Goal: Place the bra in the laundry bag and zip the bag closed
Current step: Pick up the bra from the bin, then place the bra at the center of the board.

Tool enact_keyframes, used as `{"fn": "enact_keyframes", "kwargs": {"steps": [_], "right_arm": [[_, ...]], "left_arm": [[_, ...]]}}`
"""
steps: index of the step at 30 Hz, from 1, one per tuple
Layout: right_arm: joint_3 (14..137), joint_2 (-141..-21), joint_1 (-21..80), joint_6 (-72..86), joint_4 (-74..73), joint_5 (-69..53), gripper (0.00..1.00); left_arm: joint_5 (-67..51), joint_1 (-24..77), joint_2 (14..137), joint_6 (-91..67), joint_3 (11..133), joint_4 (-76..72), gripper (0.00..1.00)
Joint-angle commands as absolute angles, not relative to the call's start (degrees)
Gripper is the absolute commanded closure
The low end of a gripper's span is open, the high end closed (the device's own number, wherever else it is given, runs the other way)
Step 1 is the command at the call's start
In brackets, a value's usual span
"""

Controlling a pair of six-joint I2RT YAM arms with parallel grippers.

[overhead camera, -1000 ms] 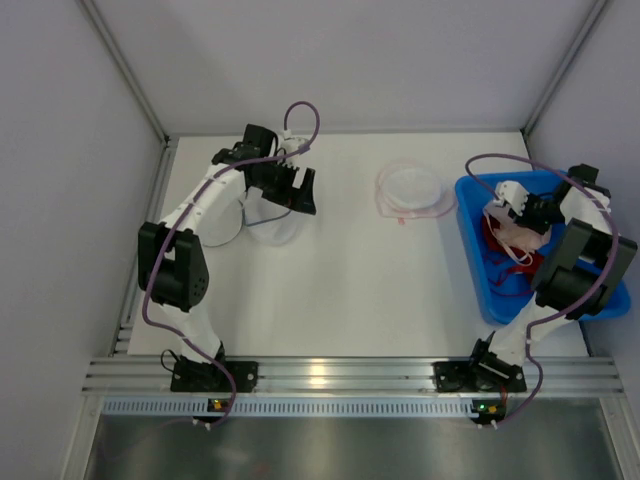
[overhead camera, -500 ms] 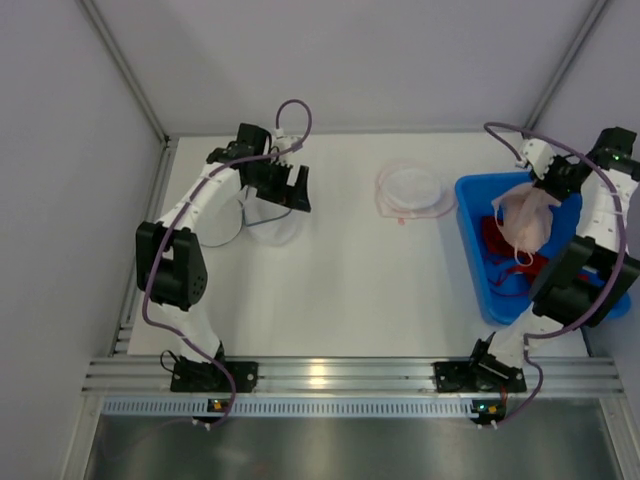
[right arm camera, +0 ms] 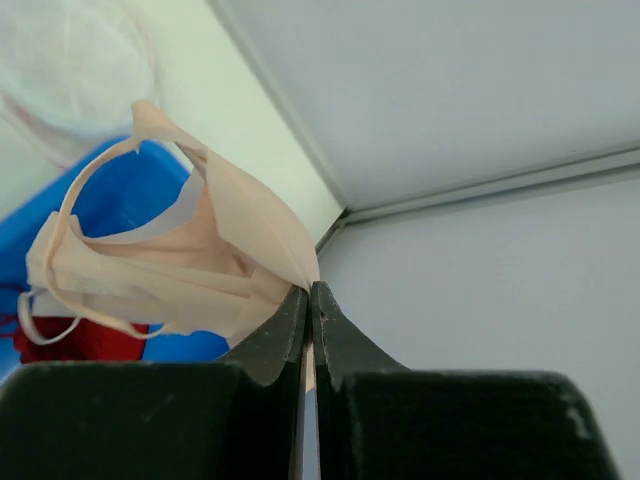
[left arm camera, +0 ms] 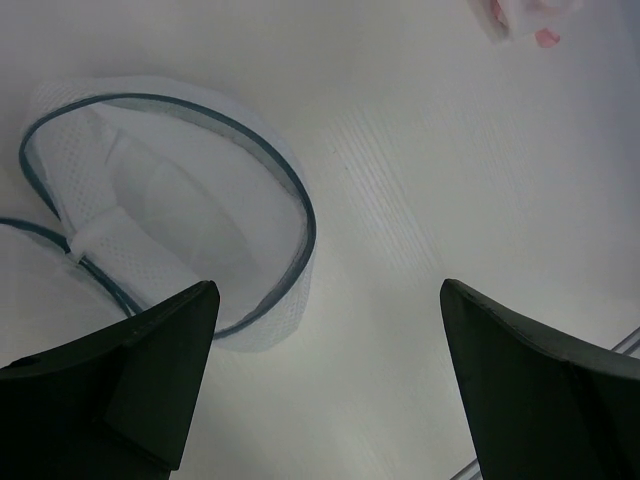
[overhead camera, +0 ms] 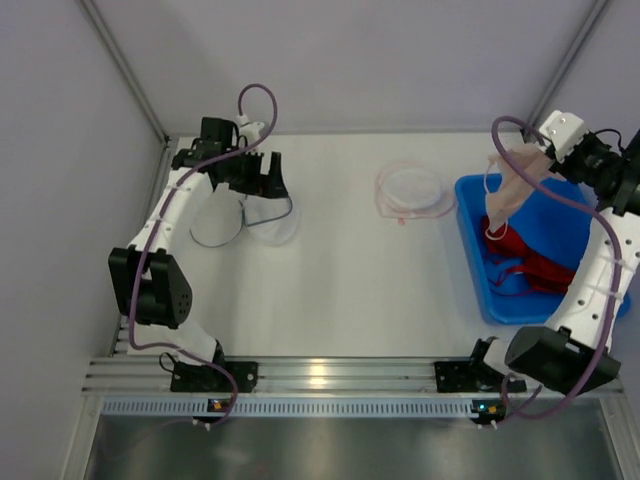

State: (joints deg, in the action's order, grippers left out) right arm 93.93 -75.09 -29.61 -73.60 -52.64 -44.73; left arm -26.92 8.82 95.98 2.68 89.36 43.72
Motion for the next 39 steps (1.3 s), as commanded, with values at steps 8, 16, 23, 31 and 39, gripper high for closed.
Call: {"fn": "enact_keyframes", "kwargs": {"steps": [8,16,23,31,39], "right_arm": [[93.26,-61.36,-19.79,-48.8,-33.77,-57.14,1.0],[81.58,-56.52,6.21,-34.38,-24.88,-46.59,1.0],[71.2,-56.77,30.65,-29.36,-21.36,-34.55,1.0],[62.58,-71.06,45.26,-25.32,-14.18,-34.01,1.0],[83.97,-99.82,45.44,-19.79,-15.38,-45.6,1.0]], "left_arm": [[-23.82,7.65,88.77,1.23,86.4,43.33,0.02],[-22.59,6.24,84.82,1.23,83.5,43.24,0.02],[-23.29,5.45,81.57,1.23,80.69,43.24,0.02],[-23.99,3.26,78.75,0.27,77.52,43.16,0.03],[-31.9,-3.33,81.03,-5.09,73.13,43.16,0.06]]}}
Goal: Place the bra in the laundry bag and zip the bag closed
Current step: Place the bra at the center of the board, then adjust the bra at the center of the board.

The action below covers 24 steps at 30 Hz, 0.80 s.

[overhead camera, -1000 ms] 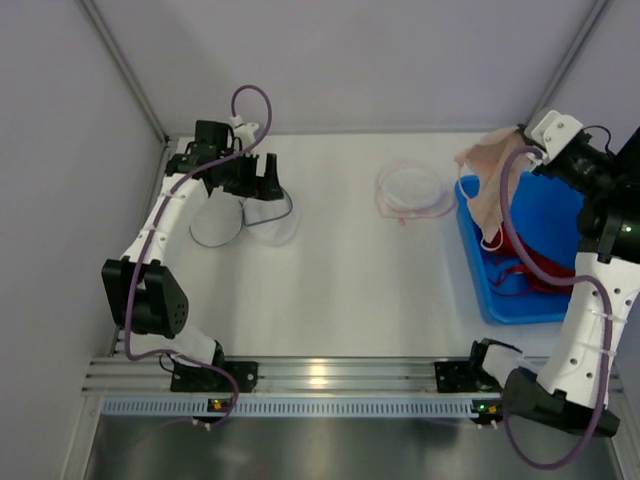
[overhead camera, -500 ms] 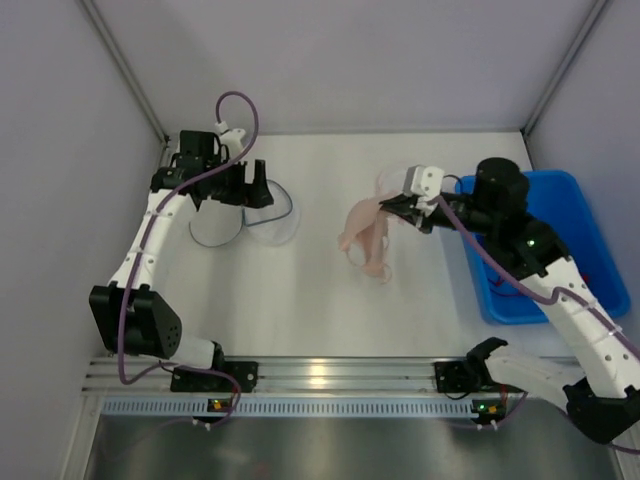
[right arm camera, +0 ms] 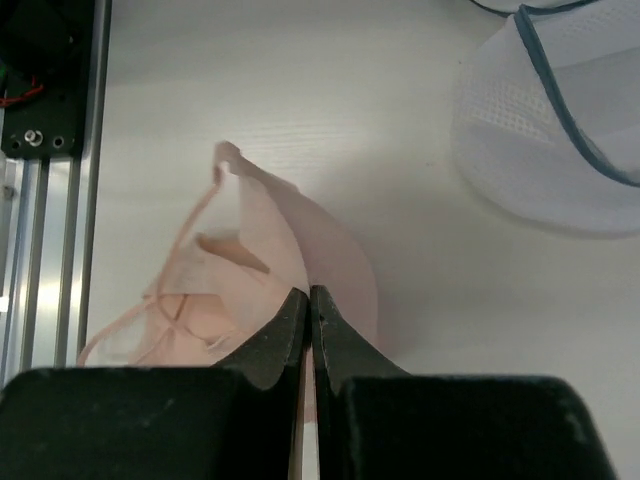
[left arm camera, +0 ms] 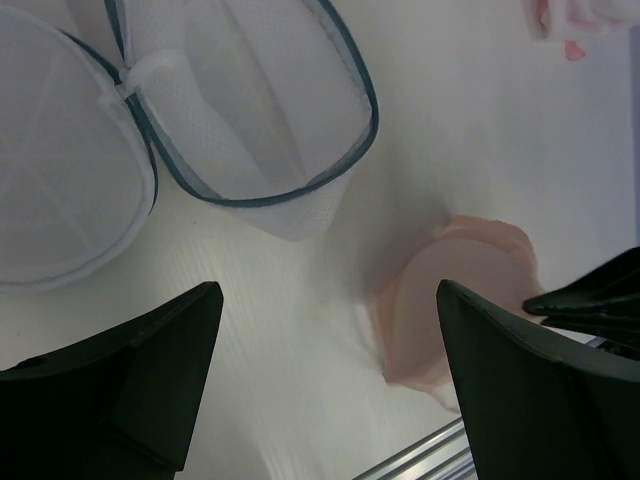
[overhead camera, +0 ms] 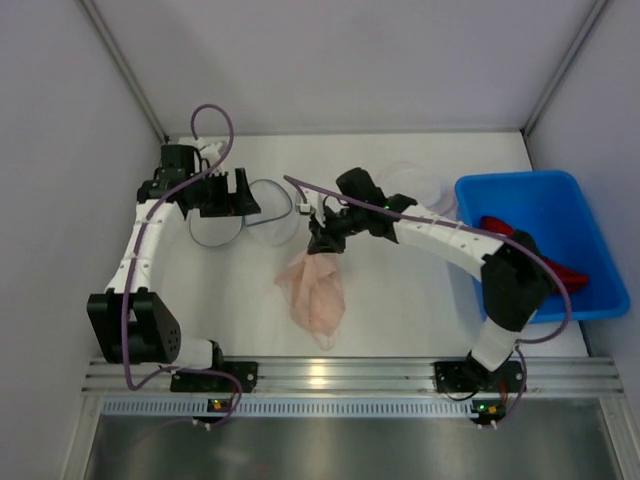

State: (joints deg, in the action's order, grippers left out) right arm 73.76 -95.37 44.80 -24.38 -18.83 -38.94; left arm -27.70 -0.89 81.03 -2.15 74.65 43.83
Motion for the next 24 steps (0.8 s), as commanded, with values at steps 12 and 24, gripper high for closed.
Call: {"fn": "enact_keyframes", "kwargs": {"steps": [12,24], "right_arm": [[90.02,-104.33,40.89,-4.49,-10.37,-45.16,0.55],[71.81,-102.56,38.4,-4.32,-11.79,-56.51,0.8]], "left_arm": [[-36.12,-10.46,80.77,-2.74,70.66,41.57,0.08],[-37.44,-3.78,81.83,3.95,70.23,41.66,0.19]]}}
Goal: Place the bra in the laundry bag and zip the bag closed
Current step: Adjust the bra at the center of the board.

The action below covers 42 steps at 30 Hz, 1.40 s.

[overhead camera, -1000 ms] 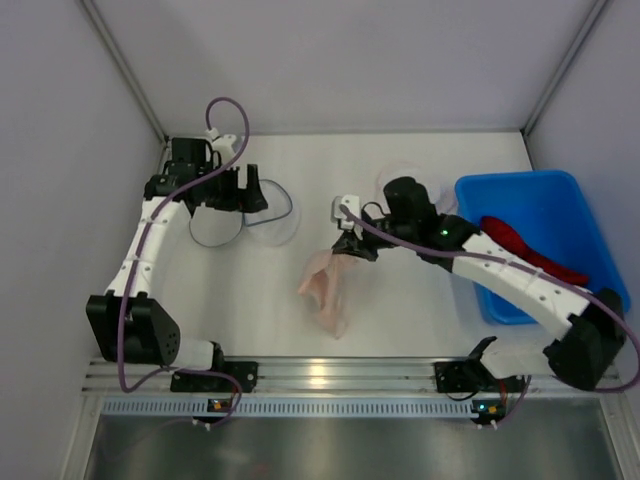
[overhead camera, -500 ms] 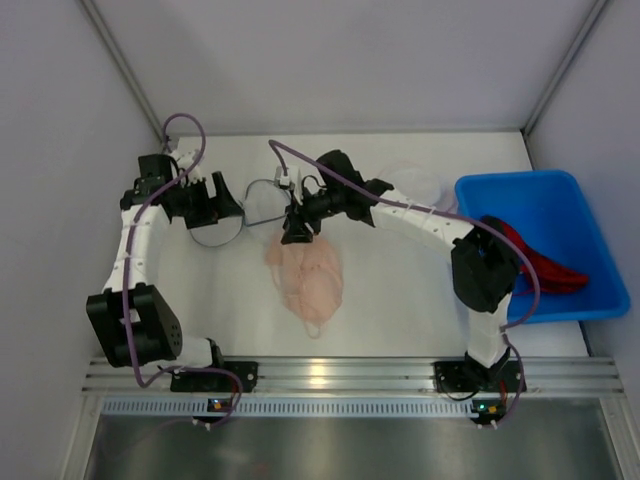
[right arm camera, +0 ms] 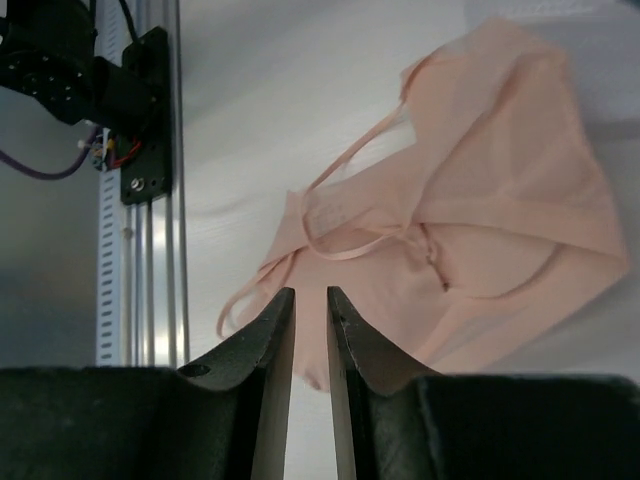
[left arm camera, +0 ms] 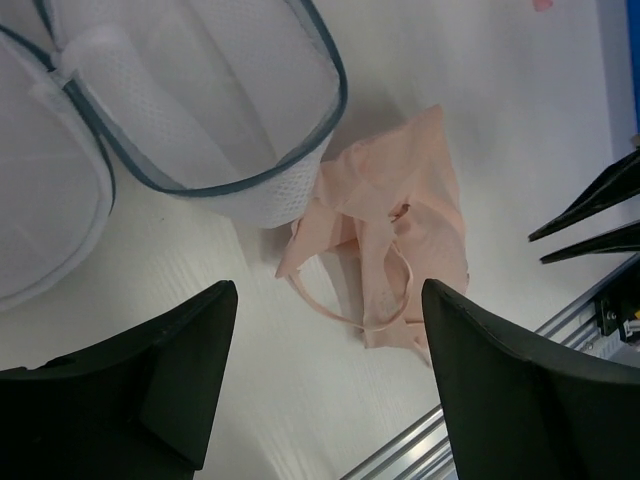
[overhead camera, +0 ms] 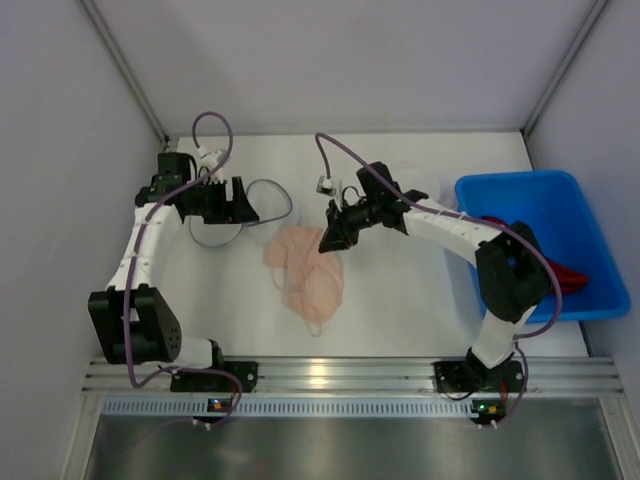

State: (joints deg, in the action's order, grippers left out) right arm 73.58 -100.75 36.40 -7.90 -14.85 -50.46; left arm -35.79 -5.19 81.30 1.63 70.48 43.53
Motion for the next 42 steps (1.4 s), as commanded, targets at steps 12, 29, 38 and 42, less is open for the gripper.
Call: {"fn": "enact_keyframes", "kwargs": {"steps": [12,29,38,42], "right_arm": [[62.67,-109.77,41.13,1.42,-8.07,-44.22,0.9],[56.25,-98.16,43.76,14.06,3.16,-51.76,0.92],[58.62,-114.43,41.05,11.08,0.18,-42.39,0.93],[58.54,-114.44,41.13,10.28,-3.07,-40.17,0.94]], "left_arm": [[-38.67,-2.64,74.89,15.55,65.66,41.66,0.28],[-44.64,-2.55,74.62,20.3,66.36,41.66,0.26],[-46.23,-2.38,72.43,27.5,64.78,41.66,0.25],[-43.08,0.26,69.97,34.52,61.54,41.66,0.24]]}}
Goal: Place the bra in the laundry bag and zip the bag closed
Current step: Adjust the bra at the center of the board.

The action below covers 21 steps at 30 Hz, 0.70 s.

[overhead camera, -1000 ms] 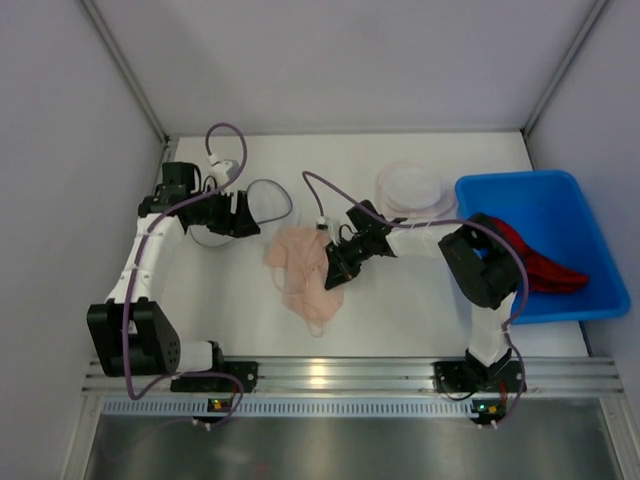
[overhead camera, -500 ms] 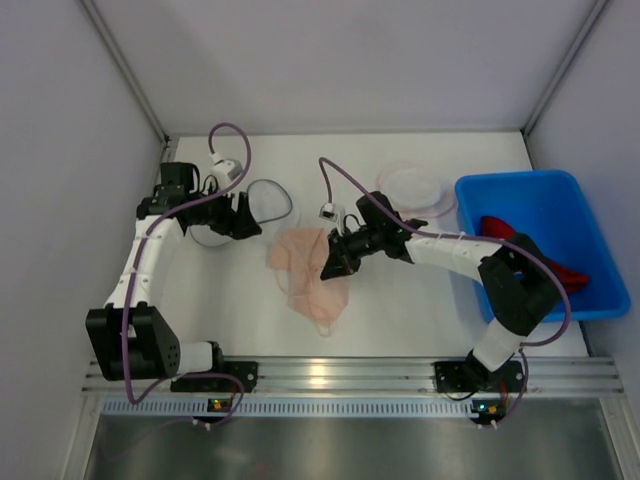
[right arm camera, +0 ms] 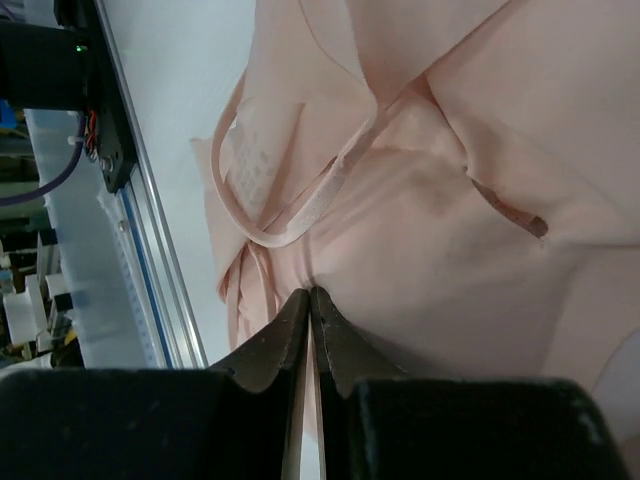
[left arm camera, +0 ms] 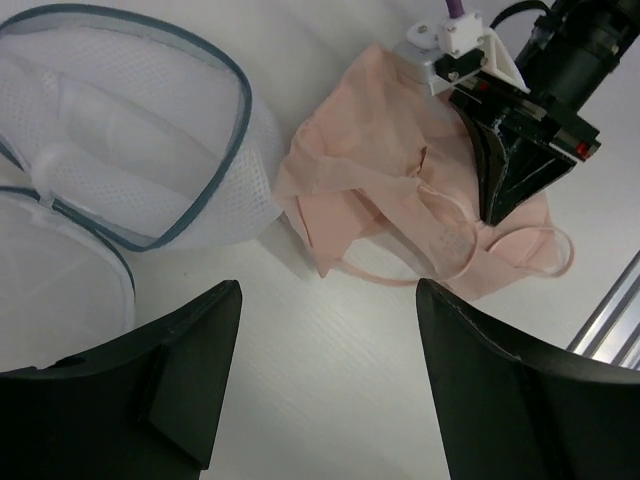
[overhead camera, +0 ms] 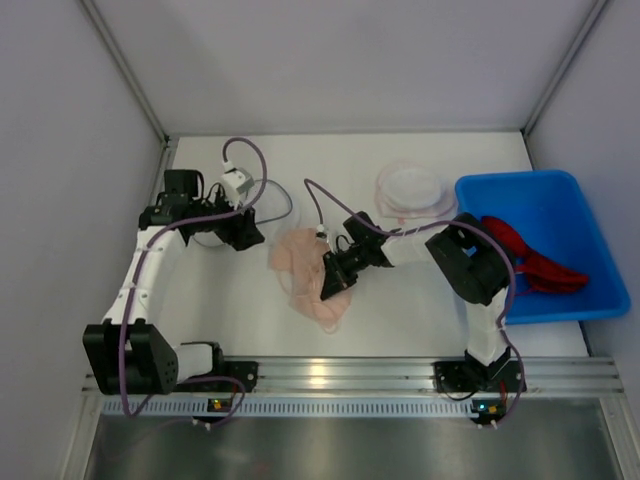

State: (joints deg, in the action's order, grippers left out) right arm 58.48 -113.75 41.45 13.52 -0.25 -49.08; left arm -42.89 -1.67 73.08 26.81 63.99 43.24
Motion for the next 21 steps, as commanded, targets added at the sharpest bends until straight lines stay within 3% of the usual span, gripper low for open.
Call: {"fn": "enact_keyframes", "kwargs": {"steps": [1,11,21], "right_arm": [[58.62,-114.09,41.13,10.46,-4.12,-39.91,0.93],[59.15,-102.4,39.9,15.12,-4.74,-44.82,0.85],[58.8,-110.91,39.82,10.46,-8.7,-44.56,0.85]], "left_arm": [[-41.85,2.35,69.26,38.46,60.57,41.92,0.24],[-30.94,33.28,65.29,60.98,50.63,43.15,0.29],[-29.01,41.13,83.14,76.89,56.51,43.15,0.3]]}}
